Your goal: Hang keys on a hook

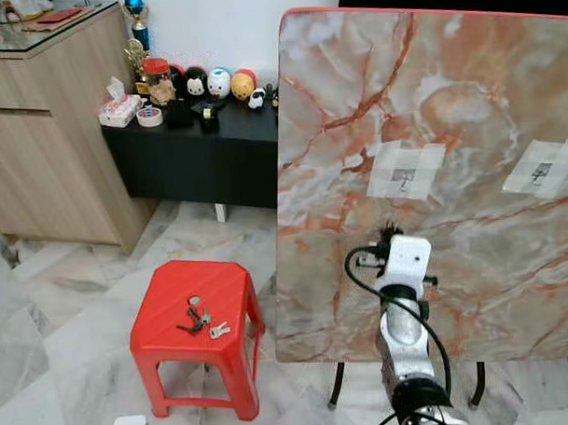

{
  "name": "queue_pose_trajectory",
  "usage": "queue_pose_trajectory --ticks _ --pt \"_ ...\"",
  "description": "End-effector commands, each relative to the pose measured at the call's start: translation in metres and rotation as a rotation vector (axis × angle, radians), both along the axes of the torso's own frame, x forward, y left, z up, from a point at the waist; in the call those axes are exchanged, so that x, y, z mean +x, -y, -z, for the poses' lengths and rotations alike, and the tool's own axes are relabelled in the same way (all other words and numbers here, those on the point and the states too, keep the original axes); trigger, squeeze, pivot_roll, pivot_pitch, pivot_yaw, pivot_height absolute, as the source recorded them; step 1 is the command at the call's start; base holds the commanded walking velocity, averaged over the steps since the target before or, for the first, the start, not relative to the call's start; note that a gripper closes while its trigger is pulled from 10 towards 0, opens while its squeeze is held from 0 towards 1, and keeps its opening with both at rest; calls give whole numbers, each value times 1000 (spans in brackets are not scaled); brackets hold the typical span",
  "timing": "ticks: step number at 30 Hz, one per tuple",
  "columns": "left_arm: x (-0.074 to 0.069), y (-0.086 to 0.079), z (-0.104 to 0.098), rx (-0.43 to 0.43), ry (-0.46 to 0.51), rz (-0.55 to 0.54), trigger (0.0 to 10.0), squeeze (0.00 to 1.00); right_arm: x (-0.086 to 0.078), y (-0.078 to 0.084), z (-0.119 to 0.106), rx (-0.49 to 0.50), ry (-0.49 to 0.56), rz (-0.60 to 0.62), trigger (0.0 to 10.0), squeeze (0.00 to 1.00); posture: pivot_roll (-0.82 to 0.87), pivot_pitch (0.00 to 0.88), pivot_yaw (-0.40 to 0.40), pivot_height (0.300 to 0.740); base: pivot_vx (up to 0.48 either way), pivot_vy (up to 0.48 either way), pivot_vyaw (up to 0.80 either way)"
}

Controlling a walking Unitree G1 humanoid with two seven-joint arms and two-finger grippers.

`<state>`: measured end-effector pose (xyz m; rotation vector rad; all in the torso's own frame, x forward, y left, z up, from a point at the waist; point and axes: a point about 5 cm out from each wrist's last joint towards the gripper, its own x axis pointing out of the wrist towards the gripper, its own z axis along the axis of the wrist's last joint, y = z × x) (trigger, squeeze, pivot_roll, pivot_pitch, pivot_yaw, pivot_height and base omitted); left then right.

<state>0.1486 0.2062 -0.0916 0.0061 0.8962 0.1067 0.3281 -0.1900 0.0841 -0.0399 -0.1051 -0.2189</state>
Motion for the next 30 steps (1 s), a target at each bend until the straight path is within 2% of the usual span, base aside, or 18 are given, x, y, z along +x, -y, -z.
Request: queue_pose_trajectory --ticks 1,4,9,19,30 --pt "-3 2 2 0 -18 21 10000 0 4 3 -11 -16 49 10 10000 0 94 0 -81 740 0 0 0" --pt "-3 3 2 -1 -21 19 10000 0 8 5 -23 -45 90 24 10000 0 94 0 -80 740 0 0 0" --pt "-3 3 2 -2 -25 16 10000 0 9 6 -27 -48 106 46 10000 0 94 0 -81 740 0 0 0" --pt "-5 5 3 -5 -32 20 10000 0 2 8 -20 -62 94 91 10000 0 97 0 -83 740 0 0 0" --pt "-4 7 3 -9 -24 26 10000 0 5 8 -26 -100 102 77 10000 0 93 0 -86 740 0 0 0"
